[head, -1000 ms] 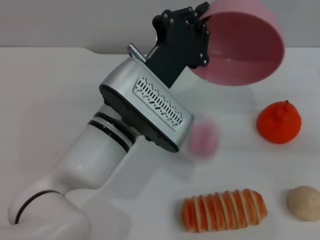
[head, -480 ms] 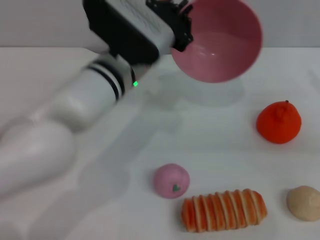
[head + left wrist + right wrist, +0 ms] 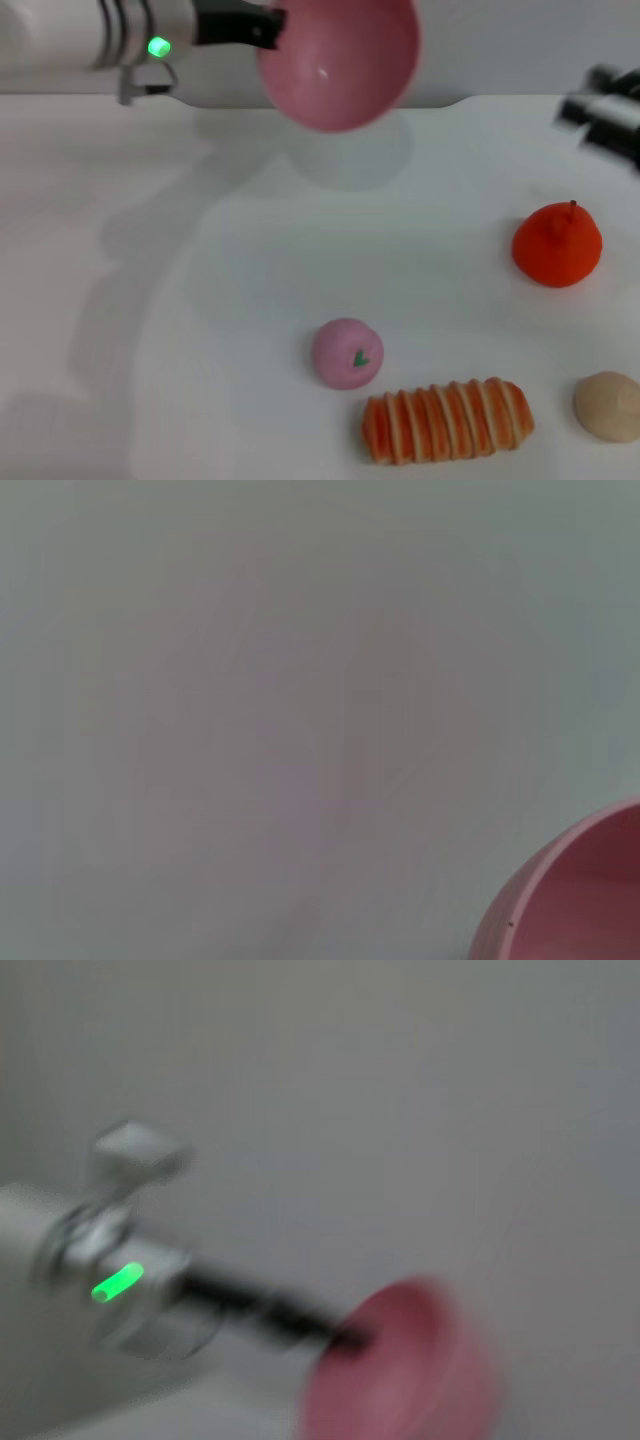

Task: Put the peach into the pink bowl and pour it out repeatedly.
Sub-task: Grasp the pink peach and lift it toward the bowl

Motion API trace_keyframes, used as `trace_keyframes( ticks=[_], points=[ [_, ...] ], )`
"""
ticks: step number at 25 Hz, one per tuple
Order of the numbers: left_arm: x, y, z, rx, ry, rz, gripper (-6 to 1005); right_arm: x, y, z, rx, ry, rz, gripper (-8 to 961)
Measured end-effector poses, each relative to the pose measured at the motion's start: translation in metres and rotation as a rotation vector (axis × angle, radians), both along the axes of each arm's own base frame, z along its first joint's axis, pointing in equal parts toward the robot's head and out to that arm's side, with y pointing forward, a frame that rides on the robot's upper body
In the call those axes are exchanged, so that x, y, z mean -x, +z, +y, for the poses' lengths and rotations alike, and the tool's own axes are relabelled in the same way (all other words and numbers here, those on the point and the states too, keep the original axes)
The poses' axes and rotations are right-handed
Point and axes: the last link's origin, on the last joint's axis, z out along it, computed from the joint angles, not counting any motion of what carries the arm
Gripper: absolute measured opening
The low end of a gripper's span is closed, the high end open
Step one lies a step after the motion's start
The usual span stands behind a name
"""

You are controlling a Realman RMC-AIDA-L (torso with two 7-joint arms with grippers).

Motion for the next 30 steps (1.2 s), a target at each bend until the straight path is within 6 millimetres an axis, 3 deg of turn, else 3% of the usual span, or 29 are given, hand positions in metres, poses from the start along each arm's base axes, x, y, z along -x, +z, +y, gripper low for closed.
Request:
trace_keyframes(
  ticks=[4, 5, 6, 10, 20, 25, 30],
  points=[
    [0.006, 0.015, 0.005, -0.001, 0.044, 0.012, 46, 0.025, -0.027, -0.008, 0.281, 0.064, -0.174, 561],
    [0.006, 0.015, 0.005, -0.001, 0.044, 0.012, 46, 0.037, -0.045, -0.011, 0.424, 0.088, -0.287, 561],
    [0.006, 0.016, 0.005, -0.003, 0.047, 0.016, 46, 0.037, -0.045, -0.011, 0.424, 0.088, -0.287, 561],
    [0.007, 0.017, 0.005, -0.001, 0.051, 0.031, 46, 0.062, -0.091, -0.008, 0.636, 0.114, -0.440, 561],
    [0.004, 0.010, 0.003, 0.017, 0.043, 0.042, 46, 0.079, -0.147, 0.025, 0.682, 0.027, -0.493, 560],
    [0.004, 0.008, 0.001, 0.026, 0.041, 0.050, 46, 0.083, -0.166, 0.027, 0.709, 0.008, -0.534, 560],
    [0.005, 0.006, 0.001, 0.027, 0.041, 0.054, 45, 0.081, -0.174, 0.024, 0.736, -0.022, -0.560, 561]
  ],
)
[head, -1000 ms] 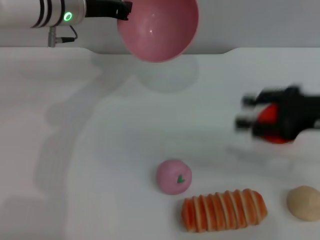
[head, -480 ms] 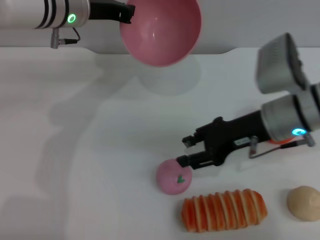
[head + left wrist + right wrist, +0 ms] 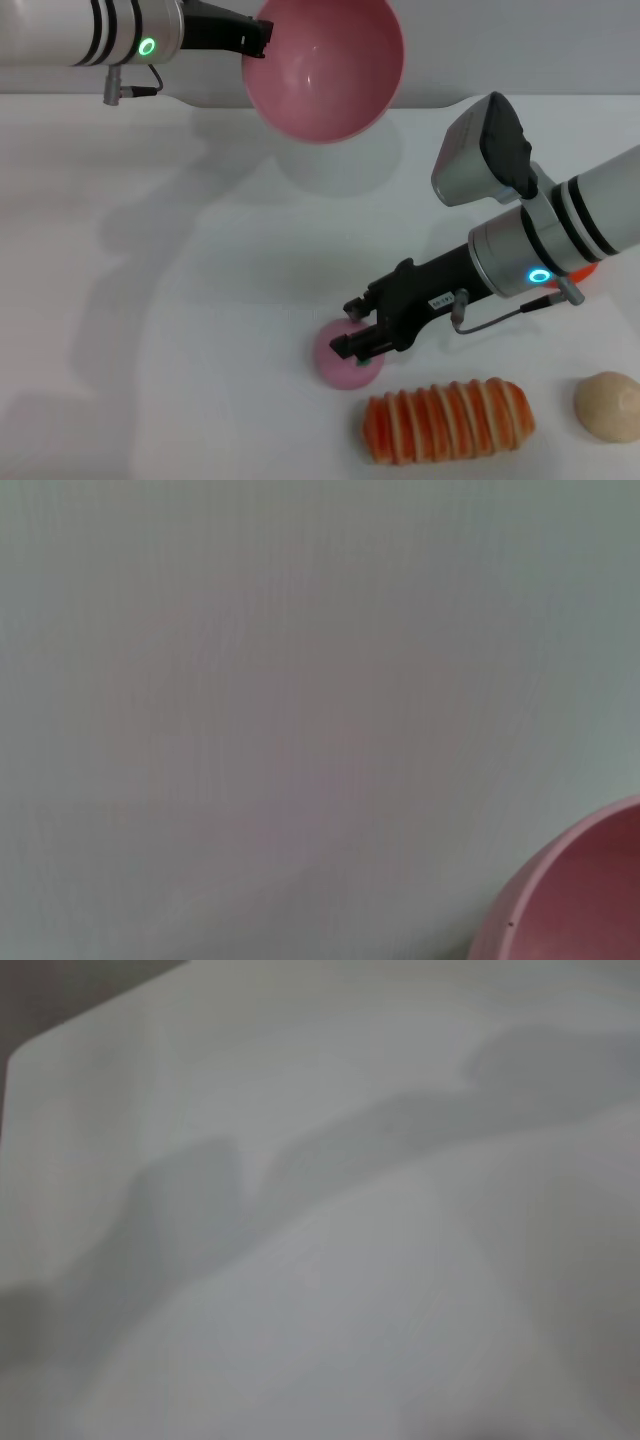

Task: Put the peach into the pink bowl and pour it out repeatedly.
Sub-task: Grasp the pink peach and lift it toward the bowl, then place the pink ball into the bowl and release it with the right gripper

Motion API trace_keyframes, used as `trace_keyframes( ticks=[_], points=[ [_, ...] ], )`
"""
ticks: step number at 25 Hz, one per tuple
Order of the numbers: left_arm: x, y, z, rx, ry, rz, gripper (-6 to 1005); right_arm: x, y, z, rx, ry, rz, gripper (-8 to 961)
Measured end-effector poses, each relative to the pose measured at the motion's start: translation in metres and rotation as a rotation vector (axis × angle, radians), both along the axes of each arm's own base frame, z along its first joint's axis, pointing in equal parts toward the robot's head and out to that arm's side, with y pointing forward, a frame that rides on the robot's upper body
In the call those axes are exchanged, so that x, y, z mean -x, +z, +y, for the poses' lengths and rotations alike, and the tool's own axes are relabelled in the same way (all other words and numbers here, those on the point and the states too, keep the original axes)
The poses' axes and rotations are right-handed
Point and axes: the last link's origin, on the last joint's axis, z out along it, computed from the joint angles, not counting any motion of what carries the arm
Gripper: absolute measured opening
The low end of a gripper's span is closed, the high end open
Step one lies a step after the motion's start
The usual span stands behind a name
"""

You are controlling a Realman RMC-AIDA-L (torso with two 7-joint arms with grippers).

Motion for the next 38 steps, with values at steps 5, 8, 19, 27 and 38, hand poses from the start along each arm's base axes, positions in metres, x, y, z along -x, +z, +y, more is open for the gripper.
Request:
trace_keyframes(
  ticks=[5, 8, 19, 27, 38],
  points=[
    [0.001, 0.000, 0.000, 0.003, 0.001, 0.001, 45, -0.005, 0.000, -0.002, 0.011, -0.028, -0.039, 560],
    [0.000, -0.001, -0.001, 0.007, 0.000, 0.004, 45, -0.007, 0.000, -0.002, 0.012, -0.034, -0.061, 560],
    [0.004, -0.003, -0.003, 0.017, 0.005, 0.009, 45, -0.005, 0.000, -0.001, -0.001, -0.013, -0.063, 346],
    [0.007, -0.003, -0.004, 0.019, 0.012, 0.010, 45, 0.012, 0.027, -0.014, 0.000, 0.055, -0.009, 35],
    [0.012, -0.025, -0.020, 0.113, 0.021, 0.046, 45, 0.053, 0.134, -0.006, -0.317, 0.214, 0.132, 73]
  ],
)
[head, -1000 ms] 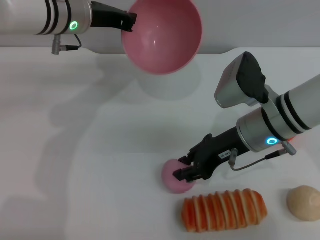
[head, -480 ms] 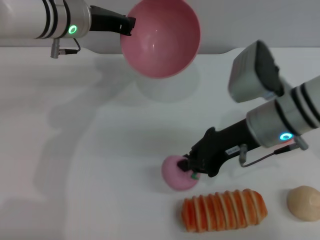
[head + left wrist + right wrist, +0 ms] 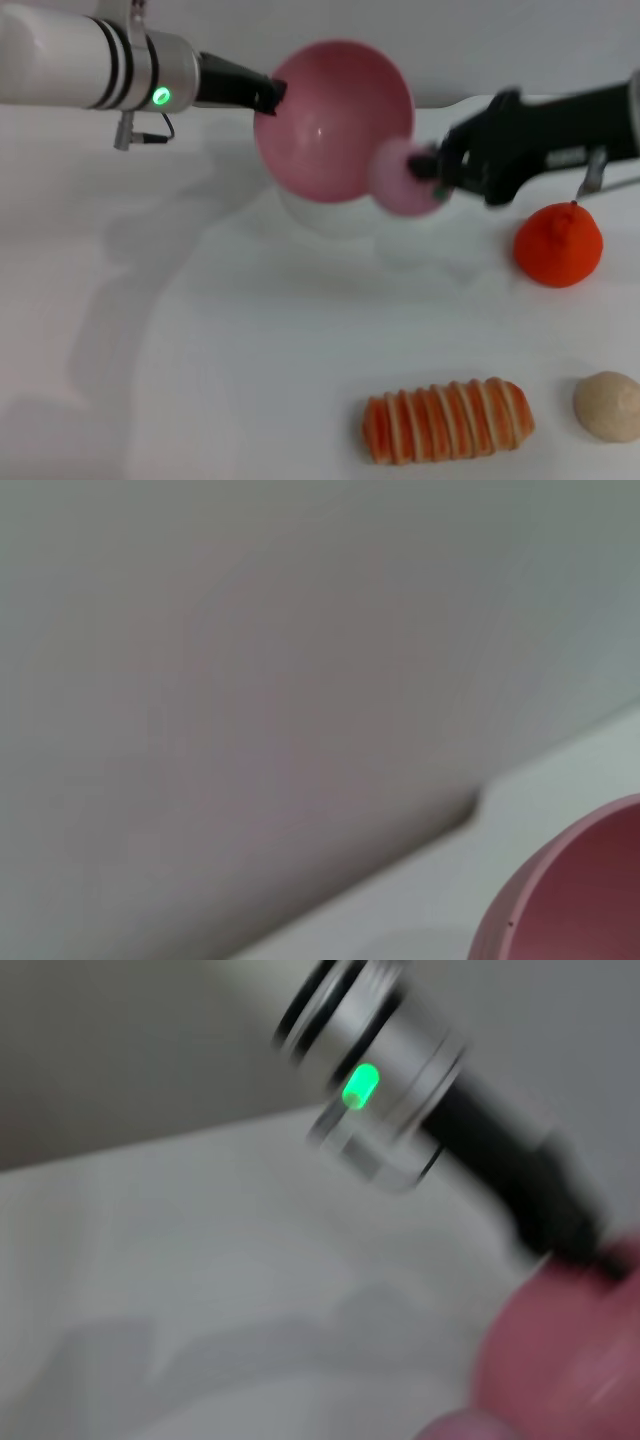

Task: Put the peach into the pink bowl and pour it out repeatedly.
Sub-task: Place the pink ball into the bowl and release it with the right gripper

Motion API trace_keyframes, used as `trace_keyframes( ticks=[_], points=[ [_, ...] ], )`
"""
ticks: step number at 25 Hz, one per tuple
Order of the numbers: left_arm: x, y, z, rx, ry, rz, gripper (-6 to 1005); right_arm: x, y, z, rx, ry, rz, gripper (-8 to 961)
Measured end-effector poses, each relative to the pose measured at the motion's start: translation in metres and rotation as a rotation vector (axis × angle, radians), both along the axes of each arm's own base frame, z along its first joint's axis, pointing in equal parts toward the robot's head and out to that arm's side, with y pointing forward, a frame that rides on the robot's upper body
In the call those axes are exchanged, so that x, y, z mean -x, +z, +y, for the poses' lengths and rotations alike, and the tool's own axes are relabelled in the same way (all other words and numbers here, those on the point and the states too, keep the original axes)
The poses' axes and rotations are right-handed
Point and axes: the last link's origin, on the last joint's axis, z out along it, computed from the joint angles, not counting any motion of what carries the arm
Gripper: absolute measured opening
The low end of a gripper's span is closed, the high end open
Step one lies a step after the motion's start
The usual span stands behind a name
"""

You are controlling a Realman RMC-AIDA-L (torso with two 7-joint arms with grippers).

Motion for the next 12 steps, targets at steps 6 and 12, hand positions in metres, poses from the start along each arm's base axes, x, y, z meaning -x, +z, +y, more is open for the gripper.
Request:
trace_keyframes(
  ticks=[6, 12],
  points=[
    [-0.004, -0.015, -0.012, 0.087, -0.012, 0.027, 45, 0.014, 0.027, 0.010, -0.131, 0.065, 0.095, 93],
    [-0.010, -0.020, -0.017, 0.106, -0.022, 0.031, 45, 0.012, 0.018, 0.020, -0.156, 0.065, 0.107, 113]
  ],
)
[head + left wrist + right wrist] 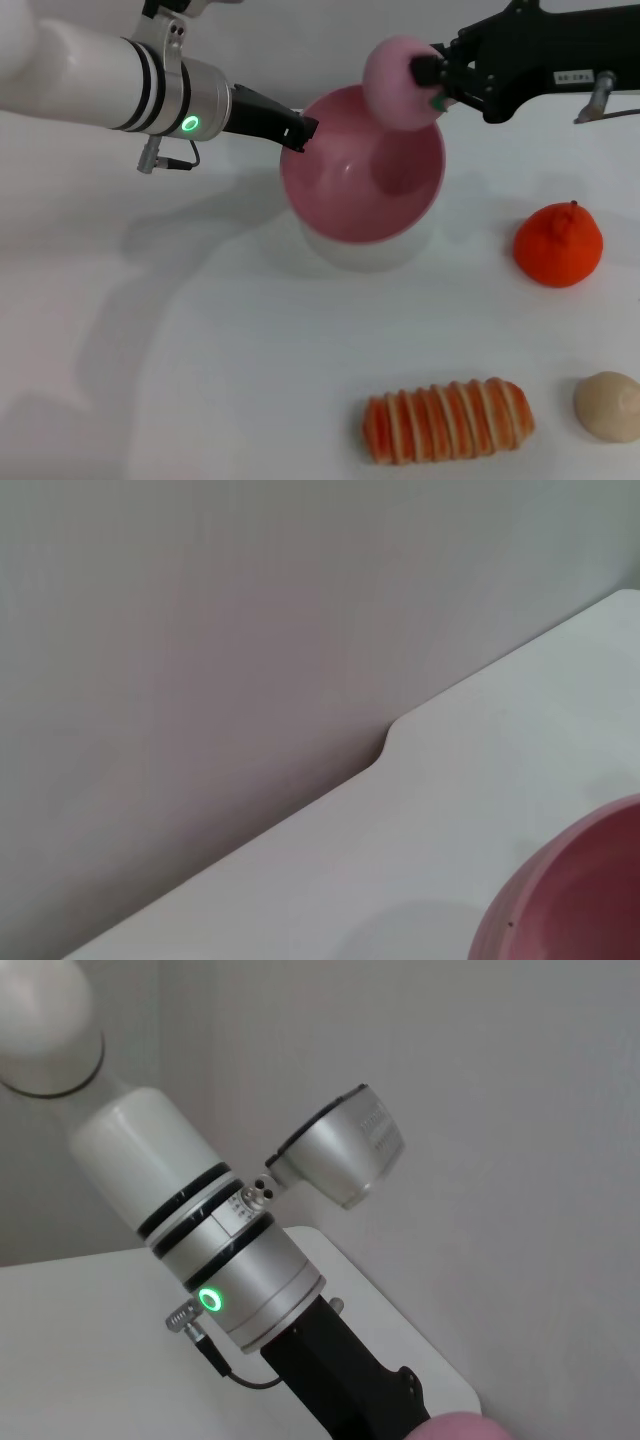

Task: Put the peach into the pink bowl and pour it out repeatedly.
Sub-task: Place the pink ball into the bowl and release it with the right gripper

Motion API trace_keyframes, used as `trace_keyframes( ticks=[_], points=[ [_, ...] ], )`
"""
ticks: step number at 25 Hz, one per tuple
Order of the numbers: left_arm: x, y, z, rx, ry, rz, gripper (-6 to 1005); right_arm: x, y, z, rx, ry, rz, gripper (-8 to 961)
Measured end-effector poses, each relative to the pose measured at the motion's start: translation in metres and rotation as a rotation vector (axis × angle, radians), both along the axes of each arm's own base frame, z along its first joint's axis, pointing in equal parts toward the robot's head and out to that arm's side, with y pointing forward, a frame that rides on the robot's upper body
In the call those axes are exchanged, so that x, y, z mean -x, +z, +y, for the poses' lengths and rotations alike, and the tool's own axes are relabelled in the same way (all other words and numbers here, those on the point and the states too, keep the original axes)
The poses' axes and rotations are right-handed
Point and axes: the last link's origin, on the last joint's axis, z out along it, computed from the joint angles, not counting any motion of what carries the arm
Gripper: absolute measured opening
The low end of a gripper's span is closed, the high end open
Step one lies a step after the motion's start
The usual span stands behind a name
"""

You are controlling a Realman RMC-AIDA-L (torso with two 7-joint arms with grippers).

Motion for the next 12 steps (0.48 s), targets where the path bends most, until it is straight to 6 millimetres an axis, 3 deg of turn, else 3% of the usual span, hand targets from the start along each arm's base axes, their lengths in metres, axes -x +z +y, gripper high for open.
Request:
trace_keyframes(
  ticks=[9, 12],
  points=[
    [-0.0049, -0.0037, -0.0016, 0.013, -0.018, 0.009, 46, -0.0065, -0.0044, 0.0078, -0.024, -0.032, 0.016, 144],
    [-0.0051, -0.0038, -0.0017, 0.014, -0.018, 0.009, 46, -0.0085, -0.0036, 0.0080, -0.029, -0.039, 0.020, 373]
  ],
)
